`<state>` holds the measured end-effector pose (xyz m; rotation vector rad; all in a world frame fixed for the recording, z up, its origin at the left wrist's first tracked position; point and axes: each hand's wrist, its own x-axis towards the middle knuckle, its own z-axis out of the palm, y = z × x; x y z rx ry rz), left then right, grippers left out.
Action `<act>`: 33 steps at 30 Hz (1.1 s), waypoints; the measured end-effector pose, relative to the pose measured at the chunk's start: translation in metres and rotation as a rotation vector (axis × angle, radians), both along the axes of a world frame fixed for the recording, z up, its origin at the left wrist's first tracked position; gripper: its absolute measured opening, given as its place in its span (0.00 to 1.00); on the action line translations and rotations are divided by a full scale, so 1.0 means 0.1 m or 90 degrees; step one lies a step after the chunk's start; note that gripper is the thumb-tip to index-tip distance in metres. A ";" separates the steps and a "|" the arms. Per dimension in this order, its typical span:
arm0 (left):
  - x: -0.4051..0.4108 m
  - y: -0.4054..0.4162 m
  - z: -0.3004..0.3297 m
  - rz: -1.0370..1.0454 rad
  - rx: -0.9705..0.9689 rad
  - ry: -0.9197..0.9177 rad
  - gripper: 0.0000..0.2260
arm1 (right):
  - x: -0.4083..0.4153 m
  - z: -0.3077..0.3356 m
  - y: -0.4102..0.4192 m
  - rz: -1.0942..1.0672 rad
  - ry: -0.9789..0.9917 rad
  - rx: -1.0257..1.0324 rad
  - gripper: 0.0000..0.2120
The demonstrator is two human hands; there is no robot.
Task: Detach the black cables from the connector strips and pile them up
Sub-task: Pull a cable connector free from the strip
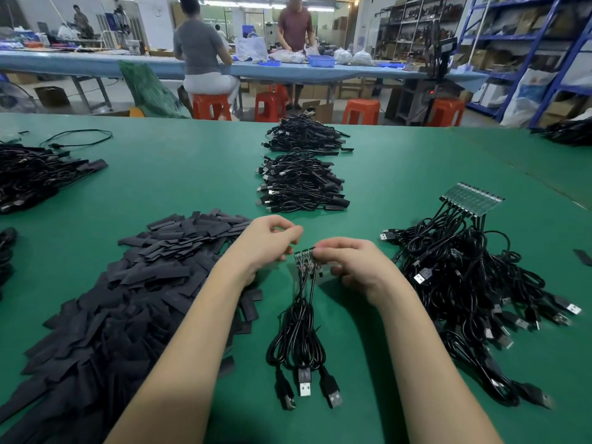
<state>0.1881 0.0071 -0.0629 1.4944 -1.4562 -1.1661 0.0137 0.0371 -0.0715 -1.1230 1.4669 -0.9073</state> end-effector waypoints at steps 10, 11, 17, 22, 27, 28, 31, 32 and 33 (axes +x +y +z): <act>-0.07 0.05 -0.01 -0.123 0.118 0.193 0.05 | -0.07 0.05 -0.01 -0.015 -0.155 0.008 0.09; -0.07 0.06 -0.01 -0.124 0.123 0.200 0.07 | -0.07 0.06 -0.01 -0.019 -0.137 0.007 0.11; -0.07 0.07 -0.03 -0.126 0.155 0.269 0.03 | -0.08 0.02 -0.03 -0.018 -0.177 0.012 0.06; -0.08 0.11 -0.02 -0.164 0.170 0.346 0.07 | -0.05 0.01 -0.02 -0.039 -0.293 0.060 0.12; -0.11 0.11 -0.02 -0.181 0.186 0.487 0.05 | -0.03 0.02 0.01 -0.067 -0.437 0.108 0.12; -0.10 0.10 -0.02 -0.182 0.183 0.502 0.05 | -0.04 0.03 0.02 -0.064 -0.464 0.111 0.12; -0.07 0.07 -0.05 -0.149 0.159 0.411 0.11 | -0.12 0.10 0.04 -0.048 -0.414 0.075 0.09; -0.08 0.08 -0.07 -0.129 0.132 0.314 0.10 | -0.15 0.13 0.05 -0.042 -0.360 0.055 0.08; -0.09 0.09 -0.09 -0.101 0.090 0.191 0.09 | -0.18 0.17 0.05 -0.031 -0.309 0.031 0.08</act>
